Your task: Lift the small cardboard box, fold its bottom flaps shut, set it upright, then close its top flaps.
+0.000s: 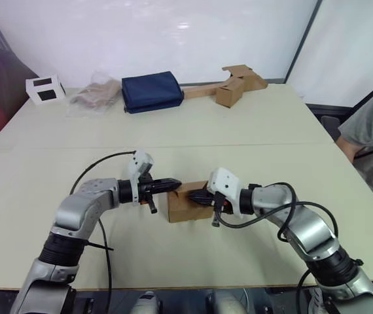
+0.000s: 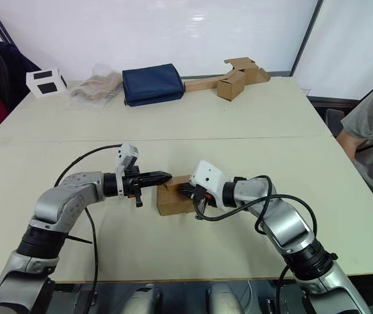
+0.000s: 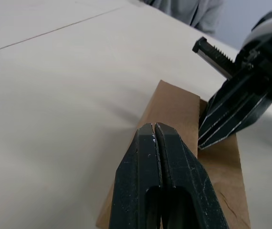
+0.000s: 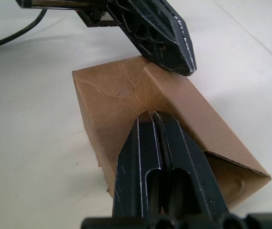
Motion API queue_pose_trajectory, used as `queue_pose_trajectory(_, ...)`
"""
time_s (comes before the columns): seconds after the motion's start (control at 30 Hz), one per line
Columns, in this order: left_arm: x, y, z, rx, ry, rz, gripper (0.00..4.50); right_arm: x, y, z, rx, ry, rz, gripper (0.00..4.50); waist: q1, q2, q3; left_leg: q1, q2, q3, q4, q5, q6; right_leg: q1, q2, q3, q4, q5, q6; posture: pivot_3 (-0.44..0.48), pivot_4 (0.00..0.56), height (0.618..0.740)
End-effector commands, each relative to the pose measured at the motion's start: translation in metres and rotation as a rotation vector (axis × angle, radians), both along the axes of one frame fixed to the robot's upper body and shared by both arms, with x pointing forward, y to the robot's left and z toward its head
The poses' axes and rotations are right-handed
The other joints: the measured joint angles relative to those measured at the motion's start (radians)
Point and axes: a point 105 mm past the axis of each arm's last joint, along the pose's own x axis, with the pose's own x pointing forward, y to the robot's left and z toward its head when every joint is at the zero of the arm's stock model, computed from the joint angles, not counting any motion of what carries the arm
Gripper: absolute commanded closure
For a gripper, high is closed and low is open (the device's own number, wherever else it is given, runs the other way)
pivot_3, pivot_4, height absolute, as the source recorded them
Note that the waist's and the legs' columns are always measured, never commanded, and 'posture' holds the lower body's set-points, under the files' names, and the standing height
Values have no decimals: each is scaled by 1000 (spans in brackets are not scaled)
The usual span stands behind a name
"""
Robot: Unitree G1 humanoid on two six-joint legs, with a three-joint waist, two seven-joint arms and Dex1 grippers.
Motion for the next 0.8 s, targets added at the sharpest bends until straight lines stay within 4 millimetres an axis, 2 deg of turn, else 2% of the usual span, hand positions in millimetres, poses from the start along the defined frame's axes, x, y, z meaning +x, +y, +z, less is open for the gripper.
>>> queue_pose_trajectory(0.03, -6, -4, -5, 39, -18, -34, 4478, -3, -2, 6, 13, 1, 1, 4500, 0, 0, 0, 0, 0, 0, 0, 0, 0, 0, 0, 0, 0, 0, 0, 0, 150, 740)
queue_pose_trajectory(0.3, -6, -4, -12, 111, -70, -42, 4478, -4, -4, 6, 17, 19, -8, 4500, 1, 0, 0, 0, 0, 0, 0, 0, 0, 0, 0, 0, 0, 0, 0, 0, 150, 740)
queue_pose_trajectory(0.57, 1, -6, 3, 4, -52, -6, 4478, -4, 7, 7, 53, 21, 6, 4500, -2, 0, 0, 0, 0, 0, 0, 0, 0, 0, 0, 0, 0, 0, 0, 0, 150, 740)
queue_pose_trajectory(0.8, -1, -6, 5, 41, -78, -25, 4478, -4, 6, 11, 68, 23, 9, 4500, -2, 0, 0, 0, 0, 0, 0, 0, 0, 0, 0, 0, 0, 0, 0, 0, 150, 740)
